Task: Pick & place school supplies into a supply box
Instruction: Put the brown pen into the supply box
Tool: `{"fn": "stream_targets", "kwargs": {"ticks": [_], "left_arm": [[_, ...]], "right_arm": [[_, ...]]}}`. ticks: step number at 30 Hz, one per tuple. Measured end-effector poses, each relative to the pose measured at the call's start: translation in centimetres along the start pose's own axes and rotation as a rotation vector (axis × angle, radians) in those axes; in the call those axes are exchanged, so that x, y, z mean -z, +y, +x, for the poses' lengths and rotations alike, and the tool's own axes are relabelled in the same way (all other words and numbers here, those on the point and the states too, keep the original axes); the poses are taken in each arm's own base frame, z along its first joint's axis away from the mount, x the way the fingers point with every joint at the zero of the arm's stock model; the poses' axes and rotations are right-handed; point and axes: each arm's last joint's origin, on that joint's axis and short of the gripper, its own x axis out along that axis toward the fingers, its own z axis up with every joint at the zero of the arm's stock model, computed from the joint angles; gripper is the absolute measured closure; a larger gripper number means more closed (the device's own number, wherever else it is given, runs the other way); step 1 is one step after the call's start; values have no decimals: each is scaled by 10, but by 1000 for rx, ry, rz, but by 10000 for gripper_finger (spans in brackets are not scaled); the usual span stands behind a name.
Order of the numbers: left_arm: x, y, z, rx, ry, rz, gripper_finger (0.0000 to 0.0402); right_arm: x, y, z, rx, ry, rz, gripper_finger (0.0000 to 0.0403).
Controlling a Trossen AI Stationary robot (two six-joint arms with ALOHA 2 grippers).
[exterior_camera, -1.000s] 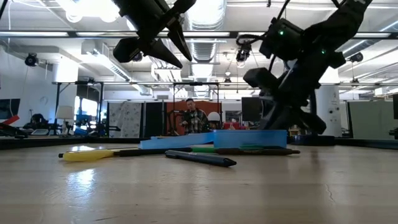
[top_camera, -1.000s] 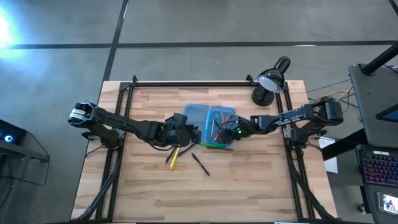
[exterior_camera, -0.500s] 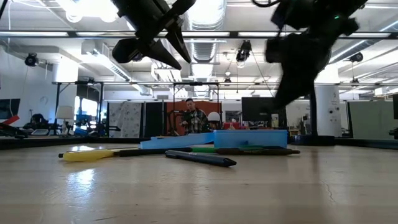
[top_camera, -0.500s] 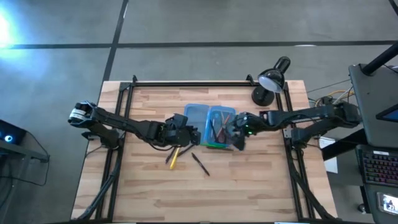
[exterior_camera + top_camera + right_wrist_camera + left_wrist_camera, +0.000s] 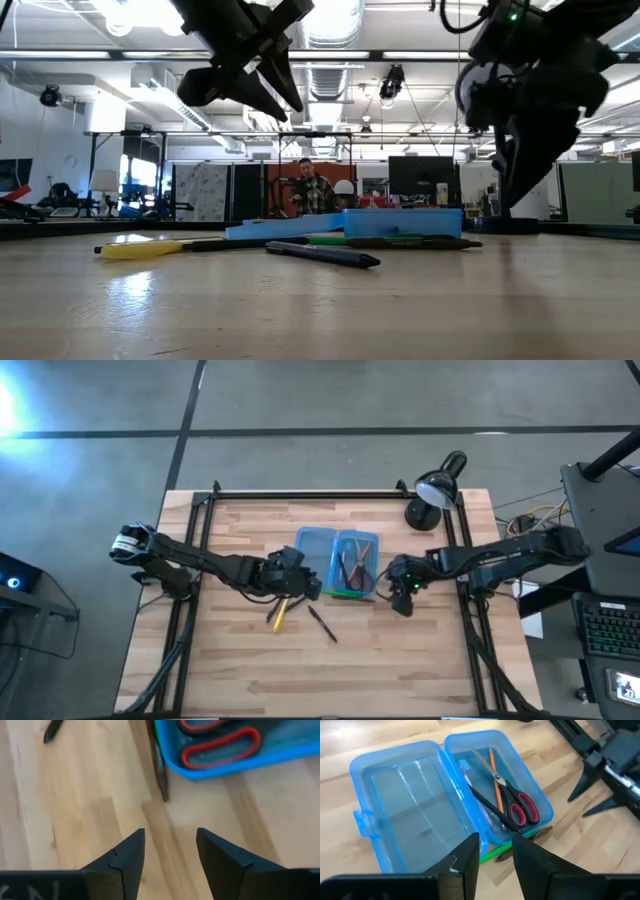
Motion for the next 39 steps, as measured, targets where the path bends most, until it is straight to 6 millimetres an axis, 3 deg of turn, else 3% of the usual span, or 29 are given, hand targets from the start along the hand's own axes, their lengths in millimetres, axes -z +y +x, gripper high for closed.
{"fn": "stream_targets", "kwargs": {"ticks": [9,18,30,39], "left_arm": [[8,5,3,-1,39,-40,303],[9,5,3,1,53,-35,303],[12,8,4,-7,58,-30,303],[12,8,4,-8,55,-27,303]], "right_arm": [[-19,15,28,-123,18,-13,257],[-33,16,51,-66,-19,-30,296],[-59,6,52,52,-79,-82,322],[-57,9,37,103,-93,-182,279]]}}
